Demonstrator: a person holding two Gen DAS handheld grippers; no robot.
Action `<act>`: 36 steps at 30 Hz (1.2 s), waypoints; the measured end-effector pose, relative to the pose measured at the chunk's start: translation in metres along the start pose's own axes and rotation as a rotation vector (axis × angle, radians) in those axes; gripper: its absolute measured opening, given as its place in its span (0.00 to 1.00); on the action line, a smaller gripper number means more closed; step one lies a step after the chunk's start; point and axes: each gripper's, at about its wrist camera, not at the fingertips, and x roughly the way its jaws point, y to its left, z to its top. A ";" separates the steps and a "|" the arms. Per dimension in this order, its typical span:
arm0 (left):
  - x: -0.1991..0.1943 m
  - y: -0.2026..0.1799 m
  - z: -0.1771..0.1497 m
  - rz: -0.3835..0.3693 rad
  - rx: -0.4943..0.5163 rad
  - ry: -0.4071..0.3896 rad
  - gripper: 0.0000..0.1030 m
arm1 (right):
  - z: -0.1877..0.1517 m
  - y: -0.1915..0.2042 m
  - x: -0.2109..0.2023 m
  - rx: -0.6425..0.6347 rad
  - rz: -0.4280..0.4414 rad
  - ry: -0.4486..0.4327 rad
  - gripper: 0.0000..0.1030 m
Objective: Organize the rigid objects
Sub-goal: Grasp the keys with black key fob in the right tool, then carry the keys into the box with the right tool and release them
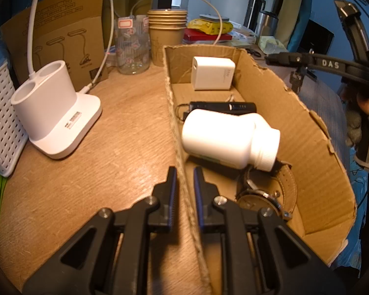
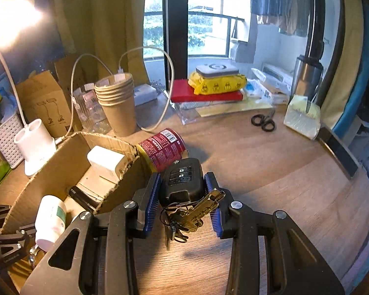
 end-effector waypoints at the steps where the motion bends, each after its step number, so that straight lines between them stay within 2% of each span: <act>1: 0.000 0.000 0.000 0.000 0.000 0.000 0.14 | 0.002 0.001 -0.003 -0.002 0.000 -0.007 0.37; 12: 0.000 0.000 0.000 0.000 0.000 0.000 0.14 | 0.017 0.012 -0.028 -0.023 0.026 -0.066 0.37; 20: 0.000 0.000 0.000 0.000 0.000 0.000 0.14 | 0.029 0.035 -0.045 -0.072 0.070 -0.112 0.37; 36: 0.000 0.000 0.000 0.000 0.000 0.000 0.14 | 0.032 0.091 -0.041 -0.187 0.208 -0.100 0.37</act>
